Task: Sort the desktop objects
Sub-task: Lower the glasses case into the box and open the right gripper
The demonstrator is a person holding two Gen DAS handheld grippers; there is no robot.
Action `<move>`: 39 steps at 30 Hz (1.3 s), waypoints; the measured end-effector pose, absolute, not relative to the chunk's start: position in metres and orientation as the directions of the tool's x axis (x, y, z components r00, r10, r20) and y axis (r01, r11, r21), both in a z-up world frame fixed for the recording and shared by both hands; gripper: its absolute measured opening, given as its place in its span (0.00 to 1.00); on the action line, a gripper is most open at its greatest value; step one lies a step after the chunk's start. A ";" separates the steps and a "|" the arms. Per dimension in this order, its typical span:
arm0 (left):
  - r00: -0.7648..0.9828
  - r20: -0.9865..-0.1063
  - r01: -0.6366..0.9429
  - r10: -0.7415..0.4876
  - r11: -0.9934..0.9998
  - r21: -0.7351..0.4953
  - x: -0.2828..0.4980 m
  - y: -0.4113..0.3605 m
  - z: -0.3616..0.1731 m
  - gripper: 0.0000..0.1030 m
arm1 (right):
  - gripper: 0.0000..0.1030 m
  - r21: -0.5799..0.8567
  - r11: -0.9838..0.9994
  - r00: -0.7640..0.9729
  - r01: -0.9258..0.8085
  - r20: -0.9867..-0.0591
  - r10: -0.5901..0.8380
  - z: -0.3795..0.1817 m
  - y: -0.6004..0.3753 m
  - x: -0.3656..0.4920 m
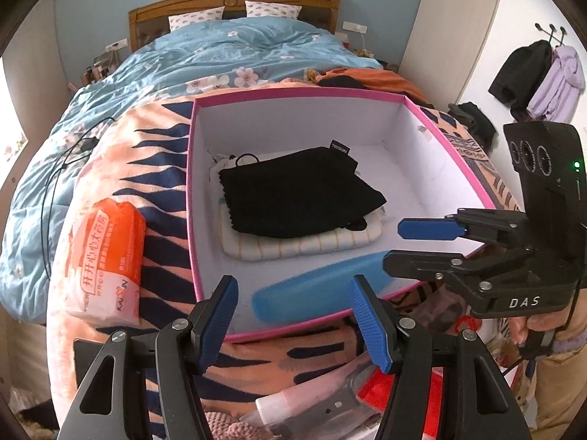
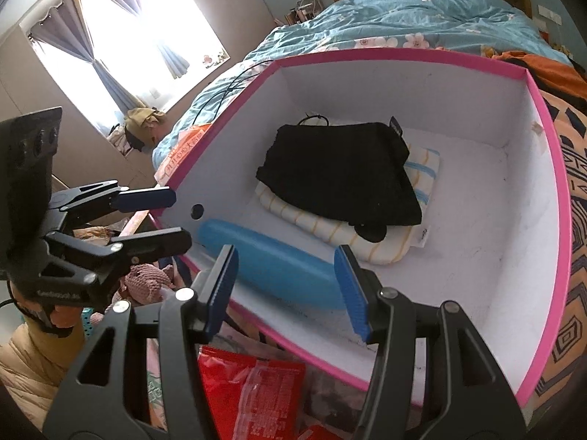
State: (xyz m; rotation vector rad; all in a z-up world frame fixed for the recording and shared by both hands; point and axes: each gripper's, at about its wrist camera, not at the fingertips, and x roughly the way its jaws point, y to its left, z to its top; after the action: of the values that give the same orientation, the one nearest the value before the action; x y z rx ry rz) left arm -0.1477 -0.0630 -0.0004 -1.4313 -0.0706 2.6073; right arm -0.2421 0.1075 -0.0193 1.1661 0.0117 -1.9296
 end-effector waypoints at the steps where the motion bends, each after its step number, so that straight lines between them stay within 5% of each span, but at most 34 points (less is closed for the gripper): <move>1: -0.529 -0.831 -0.123 0.170 -0.985 -0.123 -0.147 -0.063 0.000 0.62 | 0.56 0.393 -0.633 -0.195 0.667 -0.728 -0.657 -0.020 0.107 -0.243; 39: -0.689 -0.685 -0.167 0.237 -0.972 -0.168 -0.085 -0.065 0.014 0.74 | 0.56 0.429 -0.640 -0.274 0.637 -0.651 -0.708 -0.003 0.143 -0.224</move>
State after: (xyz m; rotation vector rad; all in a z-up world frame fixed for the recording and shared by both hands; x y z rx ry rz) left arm -0.0853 -0.0648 0.0138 -1.1135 -0.1363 2.6974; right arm -0.2240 0.1432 -0.0027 1.0768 -0.1038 -1.9960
